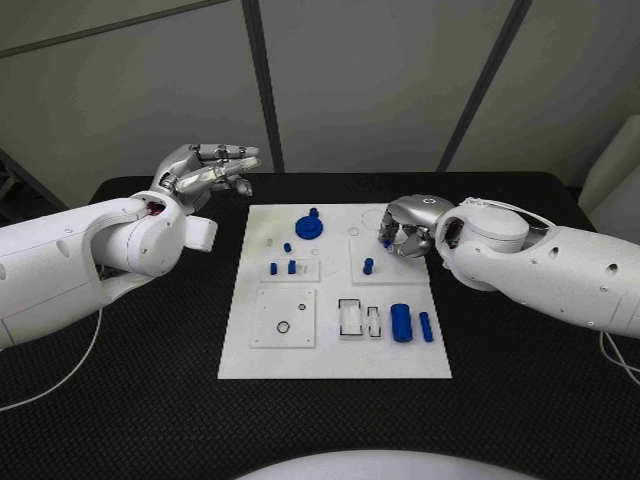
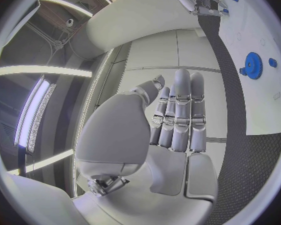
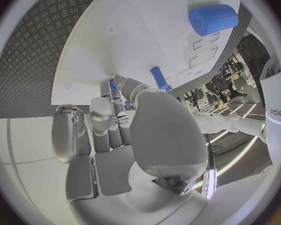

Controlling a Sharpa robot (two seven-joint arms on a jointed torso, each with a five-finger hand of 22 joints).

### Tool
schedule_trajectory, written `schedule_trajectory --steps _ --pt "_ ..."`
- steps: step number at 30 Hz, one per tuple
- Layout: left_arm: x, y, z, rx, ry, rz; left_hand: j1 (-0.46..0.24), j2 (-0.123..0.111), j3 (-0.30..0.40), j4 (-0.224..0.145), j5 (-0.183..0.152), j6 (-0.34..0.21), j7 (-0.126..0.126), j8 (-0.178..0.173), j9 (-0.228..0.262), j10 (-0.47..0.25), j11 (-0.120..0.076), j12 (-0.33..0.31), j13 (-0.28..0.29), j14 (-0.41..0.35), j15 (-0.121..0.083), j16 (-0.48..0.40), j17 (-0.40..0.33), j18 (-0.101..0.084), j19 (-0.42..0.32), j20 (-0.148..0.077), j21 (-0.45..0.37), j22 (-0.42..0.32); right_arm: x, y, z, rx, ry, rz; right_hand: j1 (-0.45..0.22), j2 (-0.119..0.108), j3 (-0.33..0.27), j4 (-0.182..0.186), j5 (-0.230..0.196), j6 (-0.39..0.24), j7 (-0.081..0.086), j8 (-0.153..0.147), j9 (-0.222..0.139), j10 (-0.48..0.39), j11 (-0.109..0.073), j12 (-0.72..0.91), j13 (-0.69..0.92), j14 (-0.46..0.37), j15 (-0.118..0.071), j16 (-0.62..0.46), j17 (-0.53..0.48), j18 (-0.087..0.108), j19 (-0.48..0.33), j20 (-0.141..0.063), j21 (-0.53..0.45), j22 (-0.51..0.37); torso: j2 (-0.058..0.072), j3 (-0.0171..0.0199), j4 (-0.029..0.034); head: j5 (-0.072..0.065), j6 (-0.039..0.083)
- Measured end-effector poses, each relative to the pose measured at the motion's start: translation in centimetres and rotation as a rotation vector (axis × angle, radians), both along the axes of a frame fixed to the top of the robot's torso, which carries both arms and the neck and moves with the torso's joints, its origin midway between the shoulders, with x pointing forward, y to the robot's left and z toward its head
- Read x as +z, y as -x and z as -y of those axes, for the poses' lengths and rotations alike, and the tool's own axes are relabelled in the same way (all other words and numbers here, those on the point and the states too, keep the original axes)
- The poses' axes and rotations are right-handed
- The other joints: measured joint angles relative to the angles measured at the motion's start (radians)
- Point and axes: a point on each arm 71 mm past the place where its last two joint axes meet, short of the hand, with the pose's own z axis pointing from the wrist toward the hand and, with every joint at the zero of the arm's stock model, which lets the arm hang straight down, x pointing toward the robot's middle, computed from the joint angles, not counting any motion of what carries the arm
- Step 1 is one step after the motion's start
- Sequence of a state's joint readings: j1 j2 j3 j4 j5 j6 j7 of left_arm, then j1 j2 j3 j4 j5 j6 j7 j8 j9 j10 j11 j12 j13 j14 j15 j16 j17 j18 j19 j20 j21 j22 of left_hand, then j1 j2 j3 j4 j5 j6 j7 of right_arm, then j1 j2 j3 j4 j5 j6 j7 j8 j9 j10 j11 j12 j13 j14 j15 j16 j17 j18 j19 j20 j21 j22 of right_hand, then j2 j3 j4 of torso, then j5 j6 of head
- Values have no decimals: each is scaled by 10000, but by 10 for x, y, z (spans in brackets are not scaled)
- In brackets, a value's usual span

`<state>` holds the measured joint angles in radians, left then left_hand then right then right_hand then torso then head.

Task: Assemble the parts on the task board

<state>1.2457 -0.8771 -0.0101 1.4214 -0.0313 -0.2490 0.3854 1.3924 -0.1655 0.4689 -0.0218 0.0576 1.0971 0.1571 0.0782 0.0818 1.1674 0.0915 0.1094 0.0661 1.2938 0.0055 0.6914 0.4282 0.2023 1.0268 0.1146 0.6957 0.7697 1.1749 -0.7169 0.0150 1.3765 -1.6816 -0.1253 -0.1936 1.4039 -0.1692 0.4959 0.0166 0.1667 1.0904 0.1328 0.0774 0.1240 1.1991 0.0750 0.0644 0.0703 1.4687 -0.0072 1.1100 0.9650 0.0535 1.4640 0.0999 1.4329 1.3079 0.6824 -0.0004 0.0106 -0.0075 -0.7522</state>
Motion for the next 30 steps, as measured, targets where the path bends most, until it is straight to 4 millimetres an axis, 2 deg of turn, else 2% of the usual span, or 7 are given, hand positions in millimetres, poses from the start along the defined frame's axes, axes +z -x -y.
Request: schedule_trajectory --steps 3,6,11,14,23,25,30 --pt "0 0 0 -1 10 -6 0 0 0 0 0 0 0 0 0 0 0 0 0 0 0 0 0 0 0 0 0 0 -1 0 -1 10 81 21 0 0 0 0 0 45 14 0 6 58 -18 0 -3 -38 -37 23 0 0 5 -6 50 0 -1 0 -2 0 -13" --pt "0 0 0 -3 17 -10 0 0 0 0 0 0 0 0 -1 0 0 0 0 0 0 0 1 0 0 0 0 0 -1 0 -2 17 165 92 11 128 31 -31 0 191 -33 -1 33 181 -72 -5 -4 -37 -37 74 -1 -154 35 -36 154 -1 -2 -1 -2 5 -21" --pt "0 0 0 -4 23 -13 0 0 0 0 0 0 0 -41 -1 -1 1 0 0 1 0 0 -12 -1 0 0 0 1 -2 1 -2 -39 245 292 134 377 172 -175 98 492 -132 119 68 556 -163 61 46 -27 -156 118 -84 -155 32 -109 412 -1 -3 -1 -2 6 -30" --pt "0 0 0 -2 26 -16 0 0 0 0 0 0 0 -41 -1 -1 1 -1 0 1 0 0 -11 -1 1 0 0 1 -3 2 -3 -62 256 437 161 478 348 -329 -164 592 -151 122 126 699 -195 80 80 -19 -164 22 -364 -155 32 -180 557 -1 -5 -1 -2 10 -41" --pt "0 0 -1 19 25 -20 0 0 30 -30 0 0 0 -41 -2 -2 2 -37 0 1 1 -60 -23 -1 0 0 0 1 -4 9 -1 -83 199 753 132 507 462 -373 -246 691 -164 93 149 789 -247 78 128 -54 -200 22 -474 -155 32 -180 717 -2 -6 3 -2 23 -58" --pt "0 0 -2 26 24 -21 0 0 30 -30 0 -1 0 -41 -2 -2 2 -37 0 1 0 -60 -23 -1 0 0 0 -7 -4 11 0 -81 165 793 98 527 495 -353 -277 702 -168 86 172 804 -233 78 125 -54 -199 22 -489 -294 32 -180 775 -3 -7 4 -3 28 -58" --pt "-1 -1 -3 58 14 -25 5 4 30 -30 0 -1 0 -40 -2 -2 2 -38 0 1 0 -59 -23 -1 1 0 0 -7 0 16 1 -41 -47 1008 -118 412 502 -359 -332 734 -196 74 203 860 -288 37 126 -18 -235 22 -526 -314 32 -180 804 -3 -10 4 -11 20 -45"
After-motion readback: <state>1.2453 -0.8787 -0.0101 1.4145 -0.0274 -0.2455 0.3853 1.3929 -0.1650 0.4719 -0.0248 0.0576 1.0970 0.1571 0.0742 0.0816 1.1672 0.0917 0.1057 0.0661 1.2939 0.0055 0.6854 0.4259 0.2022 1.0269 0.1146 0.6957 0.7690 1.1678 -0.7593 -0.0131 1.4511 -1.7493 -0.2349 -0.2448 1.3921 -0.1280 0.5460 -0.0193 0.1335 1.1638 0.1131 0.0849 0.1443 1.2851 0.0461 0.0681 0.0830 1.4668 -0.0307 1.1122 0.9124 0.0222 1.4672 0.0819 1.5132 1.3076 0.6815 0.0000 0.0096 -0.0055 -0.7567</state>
